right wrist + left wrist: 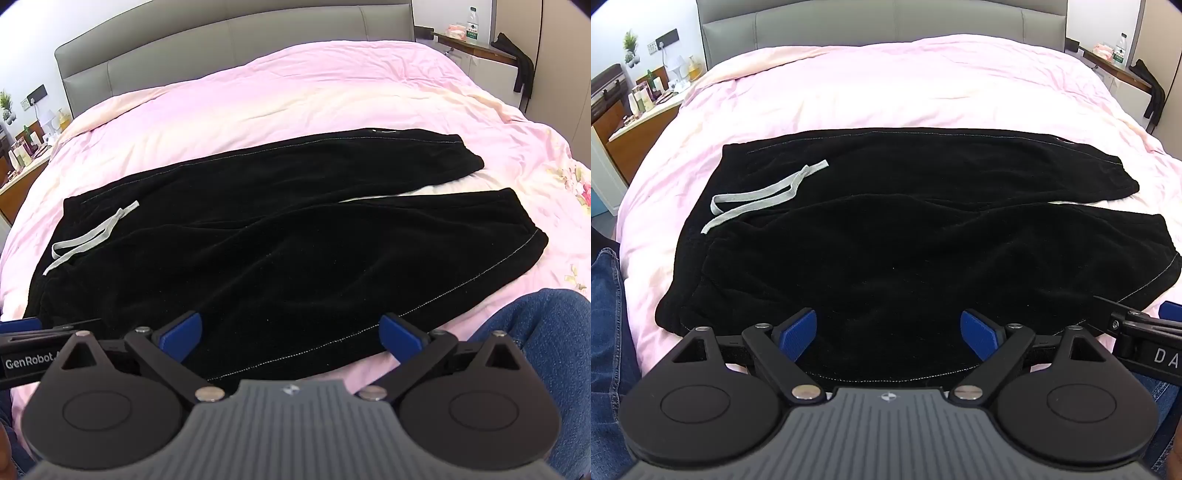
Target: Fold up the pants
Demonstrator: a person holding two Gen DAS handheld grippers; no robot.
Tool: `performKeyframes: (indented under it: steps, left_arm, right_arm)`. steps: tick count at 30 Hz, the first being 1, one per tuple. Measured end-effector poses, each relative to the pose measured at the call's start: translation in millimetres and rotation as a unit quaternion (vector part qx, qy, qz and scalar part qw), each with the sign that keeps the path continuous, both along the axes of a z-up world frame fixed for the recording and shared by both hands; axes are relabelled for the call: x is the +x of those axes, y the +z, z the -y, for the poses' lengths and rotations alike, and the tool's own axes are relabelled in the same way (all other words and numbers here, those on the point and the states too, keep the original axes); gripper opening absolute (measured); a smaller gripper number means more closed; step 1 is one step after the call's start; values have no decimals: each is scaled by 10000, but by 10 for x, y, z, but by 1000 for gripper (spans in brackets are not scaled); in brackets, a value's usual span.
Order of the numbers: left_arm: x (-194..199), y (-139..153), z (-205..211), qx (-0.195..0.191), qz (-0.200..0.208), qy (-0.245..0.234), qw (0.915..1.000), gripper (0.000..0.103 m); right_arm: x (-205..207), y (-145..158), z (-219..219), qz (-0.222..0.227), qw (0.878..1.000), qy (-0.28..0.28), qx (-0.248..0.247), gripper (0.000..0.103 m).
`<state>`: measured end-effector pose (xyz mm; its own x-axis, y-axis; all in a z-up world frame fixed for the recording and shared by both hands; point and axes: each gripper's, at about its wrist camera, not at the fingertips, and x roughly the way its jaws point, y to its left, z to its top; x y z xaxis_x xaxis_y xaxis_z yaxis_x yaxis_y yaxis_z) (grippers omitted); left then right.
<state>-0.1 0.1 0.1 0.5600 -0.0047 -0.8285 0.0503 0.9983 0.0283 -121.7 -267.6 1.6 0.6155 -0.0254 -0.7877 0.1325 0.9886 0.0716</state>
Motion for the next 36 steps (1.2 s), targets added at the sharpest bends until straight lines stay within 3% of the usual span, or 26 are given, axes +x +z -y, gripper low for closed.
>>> performKeyframes:
  steps: [36]
  left_arm:
    - [-23, -64, 14, -86, -57, 3, 9999, 103]
  right_arm:
    - [-4, -11, -23, -35, 10000, -44, -4, 98]
